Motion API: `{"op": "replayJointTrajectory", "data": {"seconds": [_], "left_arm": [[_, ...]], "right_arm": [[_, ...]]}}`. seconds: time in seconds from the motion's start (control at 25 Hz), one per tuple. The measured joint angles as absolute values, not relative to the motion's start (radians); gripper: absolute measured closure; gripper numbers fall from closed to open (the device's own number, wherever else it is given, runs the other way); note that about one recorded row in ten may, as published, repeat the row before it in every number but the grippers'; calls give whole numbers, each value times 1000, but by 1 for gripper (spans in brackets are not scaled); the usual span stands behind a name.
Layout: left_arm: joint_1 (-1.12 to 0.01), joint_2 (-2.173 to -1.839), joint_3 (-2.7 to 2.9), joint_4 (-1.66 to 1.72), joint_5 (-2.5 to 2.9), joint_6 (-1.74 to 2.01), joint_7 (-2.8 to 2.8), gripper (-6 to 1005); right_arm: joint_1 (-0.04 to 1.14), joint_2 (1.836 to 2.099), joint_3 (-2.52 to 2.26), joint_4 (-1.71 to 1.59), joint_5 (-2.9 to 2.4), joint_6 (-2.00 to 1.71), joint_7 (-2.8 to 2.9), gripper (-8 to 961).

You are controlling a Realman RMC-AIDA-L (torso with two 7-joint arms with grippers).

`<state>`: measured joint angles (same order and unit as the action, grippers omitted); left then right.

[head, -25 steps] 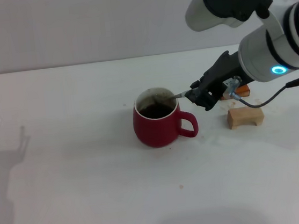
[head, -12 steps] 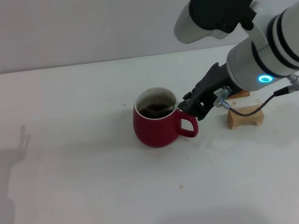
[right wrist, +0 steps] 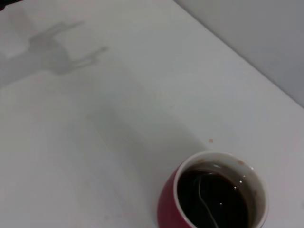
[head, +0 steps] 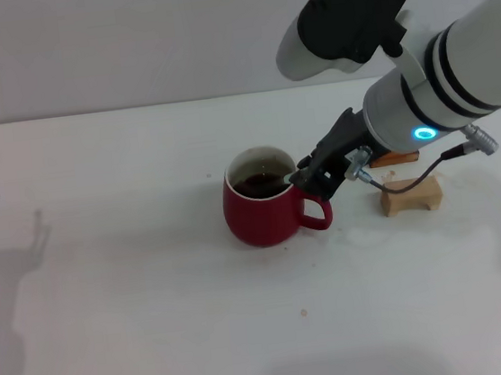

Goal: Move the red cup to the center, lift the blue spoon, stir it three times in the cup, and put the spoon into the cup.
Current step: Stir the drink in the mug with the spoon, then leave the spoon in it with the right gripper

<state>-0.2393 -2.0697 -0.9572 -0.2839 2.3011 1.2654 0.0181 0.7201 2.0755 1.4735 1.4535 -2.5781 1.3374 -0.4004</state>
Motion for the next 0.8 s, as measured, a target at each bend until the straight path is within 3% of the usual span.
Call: {"op": "replayJointTrajectory", "data": {"seconds": [0.8], "left_arm": [[-261,-2071,-956,-281,2301,1236,25,144]], "right_arm": [[703,2073,1525,1456,-2579,1360,-444,820]]}}
